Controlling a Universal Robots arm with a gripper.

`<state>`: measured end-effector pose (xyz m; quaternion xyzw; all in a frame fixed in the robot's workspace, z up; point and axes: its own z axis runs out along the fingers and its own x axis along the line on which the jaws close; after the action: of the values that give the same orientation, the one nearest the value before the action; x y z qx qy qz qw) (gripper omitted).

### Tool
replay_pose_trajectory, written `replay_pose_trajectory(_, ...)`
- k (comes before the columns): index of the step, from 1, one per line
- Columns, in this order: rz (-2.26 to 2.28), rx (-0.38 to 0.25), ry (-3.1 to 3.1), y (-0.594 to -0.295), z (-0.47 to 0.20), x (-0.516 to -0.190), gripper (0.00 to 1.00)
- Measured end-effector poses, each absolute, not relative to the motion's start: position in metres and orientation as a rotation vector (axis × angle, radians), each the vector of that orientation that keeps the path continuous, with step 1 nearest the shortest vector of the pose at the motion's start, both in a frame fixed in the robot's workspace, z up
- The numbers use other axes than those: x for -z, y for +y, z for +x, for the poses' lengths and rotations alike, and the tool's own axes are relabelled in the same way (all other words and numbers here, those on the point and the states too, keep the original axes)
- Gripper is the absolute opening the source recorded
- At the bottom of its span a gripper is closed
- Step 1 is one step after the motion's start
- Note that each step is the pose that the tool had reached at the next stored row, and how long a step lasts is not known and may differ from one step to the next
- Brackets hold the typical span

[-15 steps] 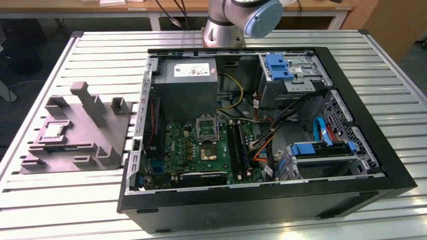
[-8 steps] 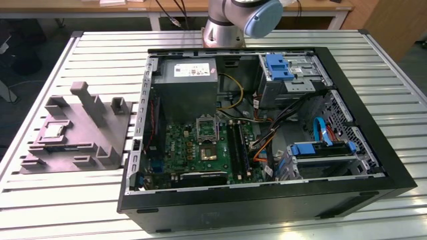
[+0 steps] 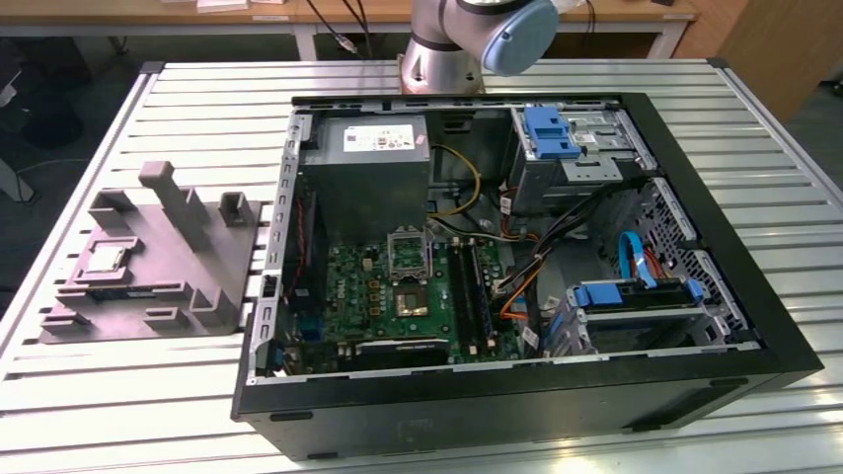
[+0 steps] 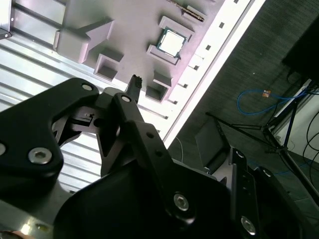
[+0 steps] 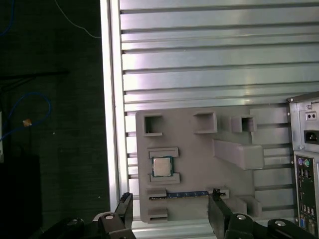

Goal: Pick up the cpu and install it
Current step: 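Pick up the cpu and move it towards the insertion slot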

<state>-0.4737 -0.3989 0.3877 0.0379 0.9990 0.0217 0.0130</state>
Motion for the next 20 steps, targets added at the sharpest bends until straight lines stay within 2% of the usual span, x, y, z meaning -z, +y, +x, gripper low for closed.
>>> replay_pose_trajectory(20,0.088,-0.068,3.114,-0.399,-0.4742,-0.3845,0.71)
